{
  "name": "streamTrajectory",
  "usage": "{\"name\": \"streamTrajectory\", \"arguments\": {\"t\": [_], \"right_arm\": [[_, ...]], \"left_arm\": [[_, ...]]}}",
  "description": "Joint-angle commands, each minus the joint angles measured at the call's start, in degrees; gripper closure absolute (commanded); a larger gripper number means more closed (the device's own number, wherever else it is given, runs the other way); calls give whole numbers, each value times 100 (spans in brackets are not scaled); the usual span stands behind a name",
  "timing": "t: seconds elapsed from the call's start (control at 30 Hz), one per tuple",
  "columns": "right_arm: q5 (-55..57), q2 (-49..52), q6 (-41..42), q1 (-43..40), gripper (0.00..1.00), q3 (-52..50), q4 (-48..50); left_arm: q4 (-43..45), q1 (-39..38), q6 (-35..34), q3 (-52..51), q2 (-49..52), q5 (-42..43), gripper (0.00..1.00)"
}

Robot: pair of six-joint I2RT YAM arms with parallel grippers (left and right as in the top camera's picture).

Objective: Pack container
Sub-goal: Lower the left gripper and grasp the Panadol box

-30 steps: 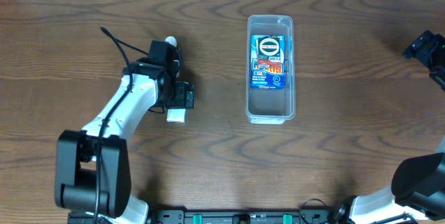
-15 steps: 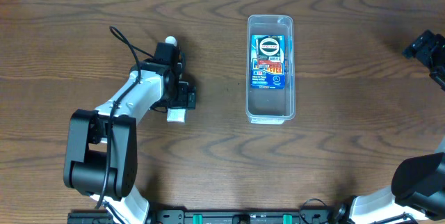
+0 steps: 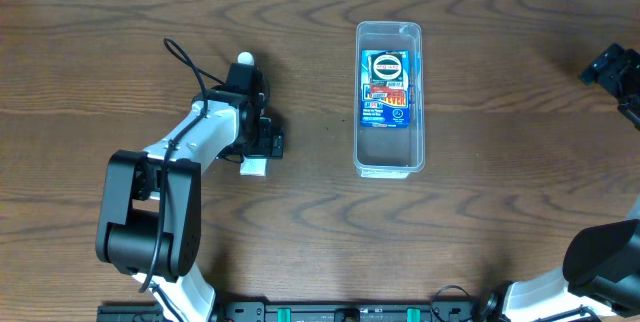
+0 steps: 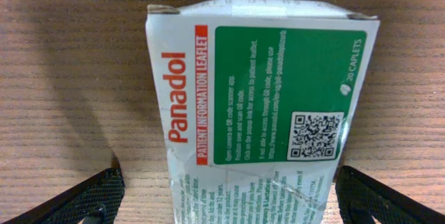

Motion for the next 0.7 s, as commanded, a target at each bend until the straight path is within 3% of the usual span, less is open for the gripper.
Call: {"name": "streamTrajectory", "arguments": {"t": [0.0,0.17,0.27,0.4,0.6,0.67], "right_arm": [[22,28,63,-26,1,-13,11],[22,28,63,-26,1,-13,11],[22,28,63,-26,1,-13,11],[20,28,63,-26,1,-13,11],[20,28,63,-28,1,-13,11],[20,28,63,-26,1,-13,11]], "left_arm": [[24,-11,-37,116,68,-66,2],[-15,-13,-46,116,68,-66,0],[-44,-11,-52,116,66,-68,15],[-57,-13,-52,116,66,-68,26],[-140,-11,-52,118,59,-68,39],[-177,-13,-52,118,33,-68,39]]}}
